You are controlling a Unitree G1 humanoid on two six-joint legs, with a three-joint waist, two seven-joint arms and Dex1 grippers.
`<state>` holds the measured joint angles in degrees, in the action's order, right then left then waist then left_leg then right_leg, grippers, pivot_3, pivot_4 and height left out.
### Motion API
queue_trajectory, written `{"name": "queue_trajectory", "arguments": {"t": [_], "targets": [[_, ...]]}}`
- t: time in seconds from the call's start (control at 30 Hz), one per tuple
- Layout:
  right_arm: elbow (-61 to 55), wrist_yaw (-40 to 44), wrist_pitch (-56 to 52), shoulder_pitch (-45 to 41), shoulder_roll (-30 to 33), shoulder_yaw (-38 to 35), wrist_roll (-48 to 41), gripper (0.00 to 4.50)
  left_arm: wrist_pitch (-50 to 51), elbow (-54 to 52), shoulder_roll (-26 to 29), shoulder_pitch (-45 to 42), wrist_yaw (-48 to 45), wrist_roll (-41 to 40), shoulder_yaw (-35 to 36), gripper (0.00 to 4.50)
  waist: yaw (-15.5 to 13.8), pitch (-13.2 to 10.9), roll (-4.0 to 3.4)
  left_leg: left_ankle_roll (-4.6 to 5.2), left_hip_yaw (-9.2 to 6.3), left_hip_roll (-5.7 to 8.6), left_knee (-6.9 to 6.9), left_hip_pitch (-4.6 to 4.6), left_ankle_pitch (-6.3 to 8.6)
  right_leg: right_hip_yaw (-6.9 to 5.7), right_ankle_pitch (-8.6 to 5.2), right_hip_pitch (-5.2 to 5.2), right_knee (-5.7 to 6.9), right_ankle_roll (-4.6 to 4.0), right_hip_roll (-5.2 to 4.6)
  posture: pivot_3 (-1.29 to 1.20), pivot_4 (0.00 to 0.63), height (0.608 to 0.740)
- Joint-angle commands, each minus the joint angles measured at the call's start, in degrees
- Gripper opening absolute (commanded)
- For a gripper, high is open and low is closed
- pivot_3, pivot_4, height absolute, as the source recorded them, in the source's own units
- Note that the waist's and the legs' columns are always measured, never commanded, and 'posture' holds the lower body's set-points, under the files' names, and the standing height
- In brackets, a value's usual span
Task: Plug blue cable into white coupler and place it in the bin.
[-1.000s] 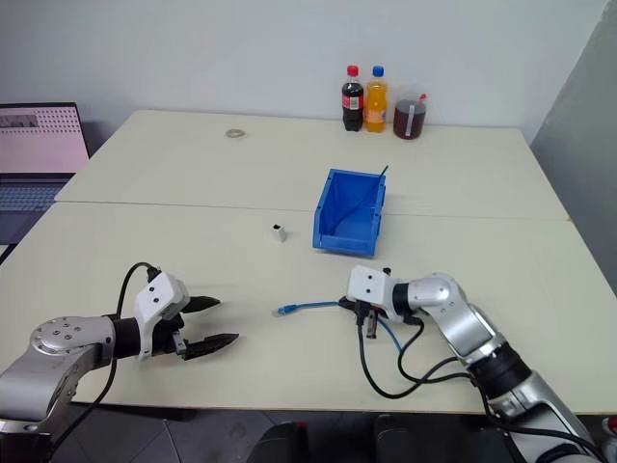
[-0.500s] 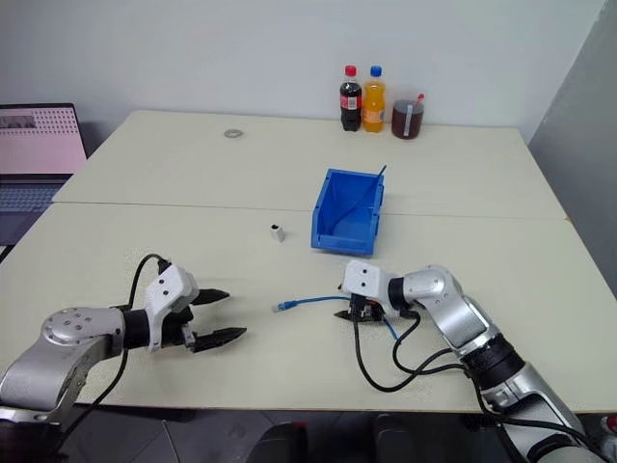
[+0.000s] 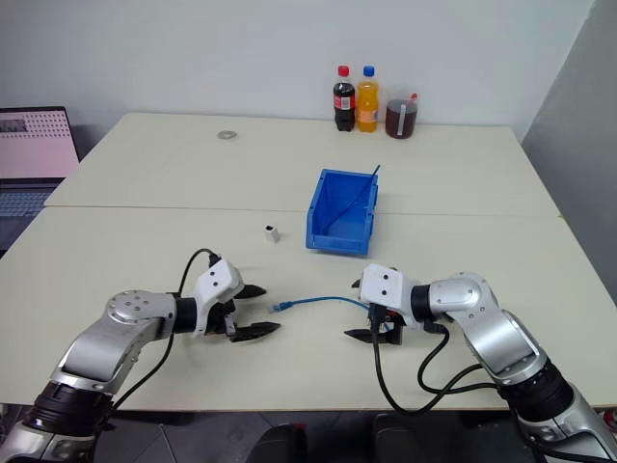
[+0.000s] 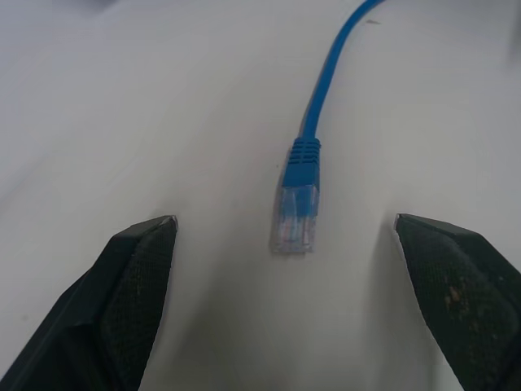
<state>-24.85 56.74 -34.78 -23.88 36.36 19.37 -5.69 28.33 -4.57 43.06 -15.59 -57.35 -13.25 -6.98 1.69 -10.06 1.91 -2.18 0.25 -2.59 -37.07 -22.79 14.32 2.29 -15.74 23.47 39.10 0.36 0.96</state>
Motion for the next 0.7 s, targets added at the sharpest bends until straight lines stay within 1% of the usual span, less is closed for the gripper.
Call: {"name": "queue_trajectory", "arguments": {"t": [0.03,0.07,0.1,0.17,0.2,0.23,0.27,0.37,0.47,0.5,0.53,0.67,0.7], "targets": [[-4.6,-1.9,-2.1,0.8,0.2,-1.6,-1.2,4.46,-1.0,1.3,-0.2,-0.3,0.5,2.3,-1.9,4.5,0.0,0.0,0.0,0.0,0.0,0.0,0.0,0.01,0.0,0.01,0.0,-0.01,0.0,0.0,0.0,0.0,0.15,0.74],[-5.0,-2.2,-2.5,1.1,0.3,-1.7,-1.3,4.46,-1.4,1.5,-0.2,0.0,0.5,2.7,-2.3,4.5,0.0,0.0,-0.01,0.0,0.0,0.0,0.0,0.01,0.0,0.01,0.0,-0.02,0.0,0.0,-0.01,0.0,0.15,0.74],[-5.4,-2.4,-2.8,1.3,0.4,-1.8,-1.4,4.5,-1.4,1.7,-0.2,0.2,0.7,2.8,-2.5,4.14,0.0,0.0,-0.01,0.0,0.01,0.0,-0.01,0.01,0.0,0.01,0.0,-0.02,0.0,0.01,-0.01,0.0,0.15,0.74],[-5.9,-3.0,-3.2,1.5,0.5,-2.1,-1.5,4.5,-1.6,1.8,-0.1,0.8,0.5,3.3,-3.1,3.79,0.0,0.0,0.0,0.0,0.0,0.0,-0.02,0.06,0.0,0.03,0.0,-0.07,0.0,0.01,-0.01,0.0,0.15,0.74],[-6.0,-3.3,-3.3,1.6,0.6,-2.2,-1.5,4.5,-1.8,1.8,-0.1,1.1,0.5,3.6,-3.3,3.44,0.0,0.0,0.0,0.0,0.0,0.0,-0.02,0.07,0.0,0.04,0.0,-0.09,0.0,0.02,-0.01,0.0,0.15,0.74],[-6.1,-3.6,-3.2,1.6,0.6,-2.4,-1.4,4.5,-2.2,1.7,-0.1,1.4,0.4,3.9,-3.5,3.4,0.0,0.0,0.0,0.0,0.01,0.0,-0.02,0.08,0.0,0.05,0.0,-0.1,0.0,0.02,-0.01,0.0,0.15,0.74],[-6.0,-4.1,-3.1,1.5,0.5,-2.5,-1.3,4.5,-2.5,1.8,-0.2,1.6,0.2,3.9,-3.7,3.02,0.0,0.0,0.0,0.0,0.01,0.0,-0.02,0.09,0.0,0.06,0.0,-0.11,-0.01,0.03,-0.01,0.0,0.15,0.74],[-5.5,-5.4,-3.1,1.6,0.3,-3.0,-1.5,4.5,-2.8,1.8,-1.2,2.3,0.7,4.0,-4.2,2.39,0.0,0.1,-0.02,0.0,0.01,0.0,-0.01,0.14,0.0,0.06,0.0,-0.16,-0.01,0.03,-0.02,0.0,0.15,0.74],[-5.3,-6.3,-3.1,1.9,0.2,-3.7,-1.9,4.5,-2.9,1.3,-2.0,3.0,0.6,3.9,-4.8,1.59,0.0,0.1,-0.03,0.0,0.02,0.0,-0.01,0.2,0.0,0.05,0.0,-0.22,-0.01,0.03,-0.02,0.0,0.15,0.74],[-5.3,-6.4,-3.0,2.0,0.2,-3.9,-2.1,4.5,-2.9,1.1,-2.1,3.1,0.6,3.9,-4.8,1.45,0.0,0.2,-0.04,0.0,0.02,0.0,-0.01,0.22,0.0,0.05,0.0,-0.24,-0.01,0.03,-0.02,0.0,0.15,0.74],[-5.3,-6.6,-3.0,2.0,0.2,-4.0,-2.2,4.5,-2.9,1.0,-2.3,3.2,0.6,3.9,-4.8,1.13,0.0,0.2,-0.04,0.0,0.02,0.0,-0.01,0.23,0.0,0.06,0.0,-0.25,-0.01,0.03,-0.02,0.0,0.15,0.74],[-6.5,-6.6,-3.0,4.2,0.8,-6.2,-4.6,4.5,-3.0,1.2,-2.6,4.4,0.5,2.9,-3.6,0.27,0.0,0.2,-0.05,0.0,0.02,0.0,-0.01,0.22,0.0,0.06,-0.01,-0.25,-0.02,0.03,-0.02,0.0,0.15,0.74],[-6.9,-6.5,-2.8,4.7,0.9,-6.7,-5.1,4.5,-2.9,1.2,-2.6,4.4,0.4,2.6,-3.1,0.22,0.0,0.2,-0.05,0.0,0.02,-0.01,-0.01,0.22,0.0,0.07,-0.01,-0.25,-0.03,0.03,-0.02,0.0,0.15,0.74]]}}
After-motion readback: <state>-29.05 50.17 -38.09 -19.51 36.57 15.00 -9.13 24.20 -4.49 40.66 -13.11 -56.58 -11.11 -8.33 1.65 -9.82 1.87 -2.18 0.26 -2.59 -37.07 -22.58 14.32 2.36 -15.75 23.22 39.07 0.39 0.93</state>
